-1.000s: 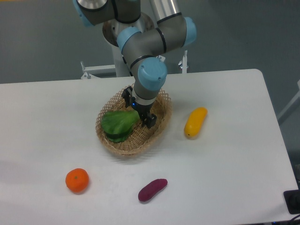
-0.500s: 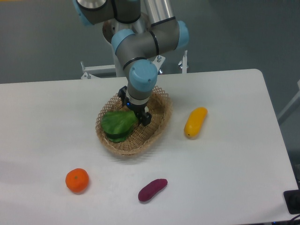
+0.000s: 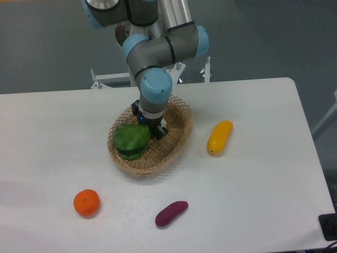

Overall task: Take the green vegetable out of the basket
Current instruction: 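Lower the gripper onto the bok choy stem and close it, then lift the bok choy out of the basket and carry it sideways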

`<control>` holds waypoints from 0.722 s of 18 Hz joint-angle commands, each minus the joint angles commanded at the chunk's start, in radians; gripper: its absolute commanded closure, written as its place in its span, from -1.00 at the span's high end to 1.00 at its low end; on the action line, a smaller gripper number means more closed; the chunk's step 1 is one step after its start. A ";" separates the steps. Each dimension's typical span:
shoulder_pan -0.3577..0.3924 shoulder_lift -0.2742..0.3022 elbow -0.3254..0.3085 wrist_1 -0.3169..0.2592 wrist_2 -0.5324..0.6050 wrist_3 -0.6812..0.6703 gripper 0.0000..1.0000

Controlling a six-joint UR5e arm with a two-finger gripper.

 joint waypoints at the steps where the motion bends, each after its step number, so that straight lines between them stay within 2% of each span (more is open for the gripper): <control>1: 0.002 0.005 0.005 -0.002 -0.003 0.002 -0.36; 5: 0.011 0.008 0.046 -0.028 -0.002 0.003 -0.39; 9: 0.020 0.014 0.118 -0.109 -0.002 0.002 -0.38; 13: 0.063 0.014 0.231 -0.201 -0.005 0.003 -0.38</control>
